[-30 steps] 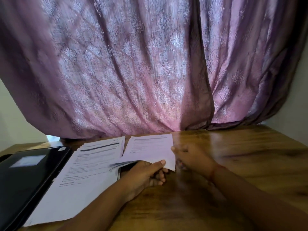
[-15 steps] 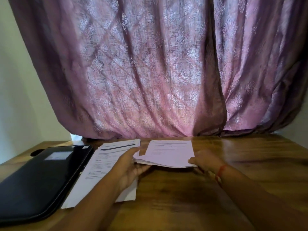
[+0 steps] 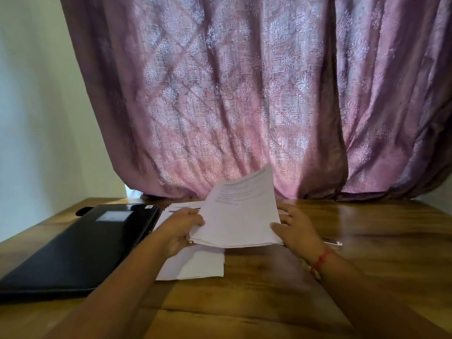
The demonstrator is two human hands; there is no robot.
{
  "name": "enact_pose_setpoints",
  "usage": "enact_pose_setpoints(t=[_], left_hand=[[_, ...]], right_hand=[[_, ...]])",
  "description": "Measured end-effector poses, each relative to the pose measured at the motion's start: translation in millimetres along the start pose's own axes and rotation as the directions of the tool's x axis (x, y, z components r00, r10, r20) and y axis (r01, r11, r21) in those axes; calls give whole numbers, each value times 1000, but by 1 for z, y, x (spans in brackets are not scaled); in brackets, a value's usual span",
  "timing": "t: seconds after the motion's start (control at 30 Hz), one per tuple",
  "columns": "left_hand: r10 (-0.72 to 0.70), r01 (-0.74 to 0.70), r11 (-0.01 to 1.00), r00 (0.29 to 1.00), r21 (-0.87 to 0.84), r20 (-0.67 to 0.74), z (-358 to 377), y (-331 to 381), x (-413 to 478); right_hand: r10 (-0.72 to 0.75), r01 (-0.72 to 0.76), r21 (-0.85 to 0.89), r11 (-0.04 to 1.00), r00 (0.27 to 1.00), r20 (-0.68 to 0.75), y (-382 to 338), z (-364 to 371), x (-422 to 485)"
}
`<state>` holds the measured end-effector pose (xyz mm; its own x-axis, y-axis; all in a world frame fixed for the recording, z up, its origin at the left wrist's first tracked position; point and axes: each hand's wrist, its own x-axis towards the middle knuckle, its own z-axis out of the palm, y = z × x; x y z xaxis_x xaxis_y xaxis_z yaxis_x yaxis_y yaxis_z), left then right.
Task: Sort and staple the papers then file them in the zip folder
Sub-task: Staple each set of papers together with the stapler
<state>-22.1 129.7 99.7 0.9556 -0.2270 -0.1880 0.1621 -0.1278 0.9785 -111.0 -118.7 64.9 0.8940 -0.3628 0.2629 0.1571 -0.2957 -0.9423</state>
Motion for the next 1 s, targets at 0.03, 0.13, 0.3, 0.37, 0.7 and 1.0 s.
enact_pose_setpoints(t=[0.03, 0.13, 0.3, 0.37, 0.7, 1.0], left_hand=[[14, -12, 998, 1000, 68, -18, -9, 2, -3], [49, -31, 966, 997, 255, -63, -39, 4, -14], [75, 9, 793, 991, 609, -113, -85, -20, -25], [88, 8, 736, 990, 677, -107, -95, -32, -31], [179, 41, 477, 973, 878, -142, -101, -70, -34], [237, 17, 432, 962, 902, -132, -97, -76, -9]], right_hand=[[-9, 9, 1, 1000, 1000, 29, -3, 8, -4], [6, -8, 21, 1000, 994, 107, -8, 37, -21], [70, -67, -23, 997, 973, 218, 5, 81, -41], [93, -73, -91, 993, 964, 247, 7, 92, -46], [153, 26, -462, 886, 926, 346, -1, 104, -55], [83, 97, -560, 823, 954, 289, -11, 101, -40]])
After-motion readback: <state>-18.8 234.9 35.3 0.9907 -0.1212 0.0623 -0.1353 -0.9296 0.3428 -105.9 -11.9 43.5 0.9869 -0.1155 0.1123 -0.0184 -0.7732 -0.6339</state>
